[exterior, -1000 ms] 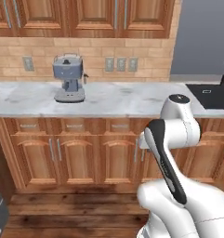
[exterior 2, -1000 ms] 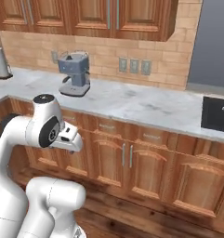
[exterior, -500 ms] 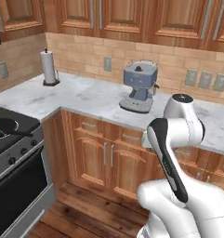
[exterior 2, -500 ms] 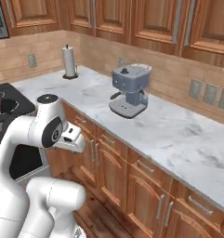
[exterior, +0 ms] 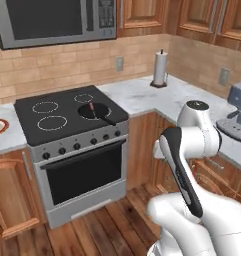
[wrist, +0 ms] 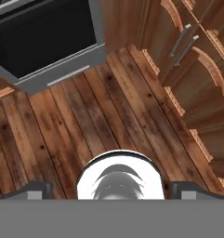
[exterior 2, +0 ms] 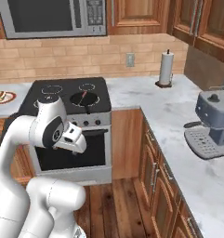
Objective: Place the cold items (carrot and mushroom) from the fridge in one tupperware on the dining counter. Place the warm items (kebab skewer and hot dog) in the stove area in another tupperware.
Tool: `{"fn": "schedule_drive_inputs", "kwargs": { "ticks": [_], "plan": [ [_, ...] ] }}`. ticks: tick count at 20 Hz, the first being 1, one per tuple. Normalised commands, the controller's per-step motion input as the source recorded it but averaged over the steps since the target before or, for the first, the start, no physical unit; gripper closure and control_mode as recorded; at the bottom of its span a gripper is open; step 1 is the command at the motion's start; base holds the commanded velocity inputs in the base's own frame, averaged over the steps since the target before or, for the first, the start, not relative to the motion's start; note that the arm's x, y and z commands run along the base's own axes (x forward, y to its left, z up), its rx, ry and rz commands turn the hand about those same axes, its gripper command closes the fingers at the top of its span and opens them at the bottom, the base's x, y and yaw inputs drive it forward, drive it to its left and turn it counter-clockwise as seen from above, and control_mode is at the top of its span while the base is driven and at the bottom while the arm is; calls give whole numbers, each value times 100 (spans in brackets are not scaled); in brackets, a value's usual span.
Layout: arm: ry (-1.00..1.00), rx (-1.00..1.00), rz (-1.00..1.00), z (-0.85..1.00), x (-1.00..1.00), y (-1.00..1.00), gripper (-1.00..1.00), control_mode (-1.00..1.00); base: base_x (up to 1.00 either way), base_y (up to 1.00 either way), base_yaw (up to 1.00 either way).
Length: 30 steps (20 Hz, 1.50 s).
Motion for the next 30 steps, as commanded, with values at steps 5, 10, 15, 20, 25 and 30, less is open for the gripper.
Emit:
{"fn": "schedule_drive_inputs", "kwargs": {
  "ticks": [5, 10, 15, 20, 25, 30],
  "plan": [
    [0, 0, 0, 0, 0, 0, -100, 100, 26, -6, 58],
    [0, 0, 0, 0, 0, 0, -100, 100, 67, 0, 1],
    [0, 0, 0, 0, 0, 0, -100, 100, 95, 4, 0],
    [0, 0, 0, 0, 0, 0, -100, 100, 99, -6, 8],
    [0, 0, 0, 0, 0, 0, -100, 100, 20, -28, 0],
    [0, 0, 0, 0, 0, 0, -100, 100, 0, -9, -9]
  ]
}}
